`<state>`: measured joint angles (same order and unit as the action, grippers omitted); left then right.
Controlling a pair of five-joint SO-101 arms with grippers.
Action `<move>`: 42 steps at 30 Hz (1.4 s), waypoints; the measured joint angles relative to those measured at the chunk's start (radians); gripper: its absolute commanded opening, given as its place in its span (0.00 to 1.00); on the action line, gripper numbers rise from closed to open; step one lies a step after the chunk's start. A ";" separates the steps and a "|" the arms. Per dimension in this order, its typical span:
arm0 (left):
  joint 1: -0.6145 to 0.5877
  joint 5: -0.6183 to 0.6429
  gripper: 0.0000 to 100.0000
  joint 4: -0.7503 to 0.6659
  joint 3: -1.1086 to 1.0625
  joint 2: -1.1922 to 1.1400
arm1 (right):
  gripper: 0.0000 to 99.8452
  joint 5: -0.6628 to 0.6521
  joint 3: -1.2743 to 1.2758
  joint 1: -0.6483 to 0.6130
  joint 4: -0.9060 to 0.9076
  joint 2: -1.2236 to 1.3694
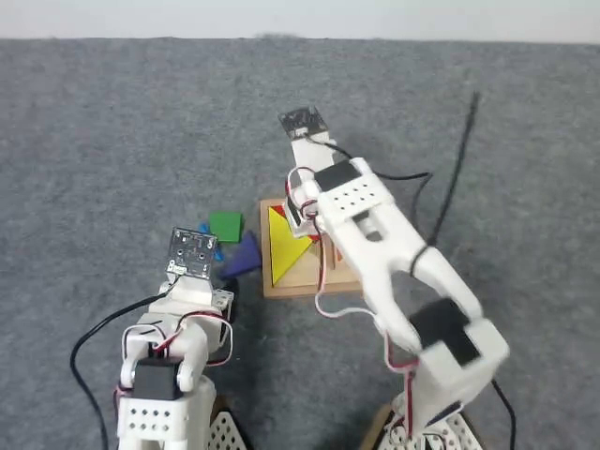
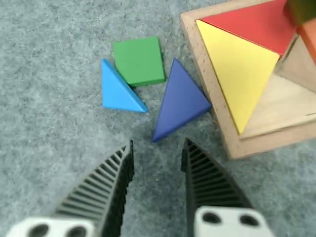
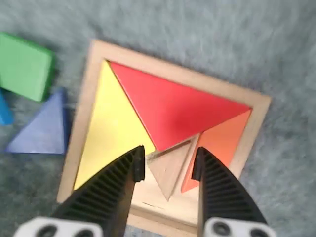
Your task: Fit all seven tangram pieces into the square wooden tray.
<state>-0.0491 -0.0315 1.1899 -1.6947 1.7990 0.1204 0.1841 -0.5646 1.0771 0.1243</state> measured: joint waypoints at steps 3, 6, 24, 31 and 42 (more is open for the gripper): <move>0.000 0.000 0.15 0.000 0.000 0.000 | 0.04 -0.061 0.160 0.000 -0.087 -0.146; 0.000 0.000 0.15 0.000 0.000 0.000 | 0.00 -0.146 0.347 -0.002 -0.173 -0.292; 0.000 0.000 0.15 0.000 0.000 0.000 | 0.01 -0.250 0.448 -0.017 -0.242 -0.106; 0.000 0.000 0.15 0.000 0.000 0.000 | 0.01 -0.250 0.365 0.057 -0.242 -0.037; 0.000 0.000 0.15 0.000 0.000 0.000 | 0.01 -0.252 0.293 0.060 -0.239 -0.066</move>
<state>-0.0491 -0.0315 1.1899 -1.6947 1.7990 -0.1312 0.4772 -0.5048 0.8378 0.0583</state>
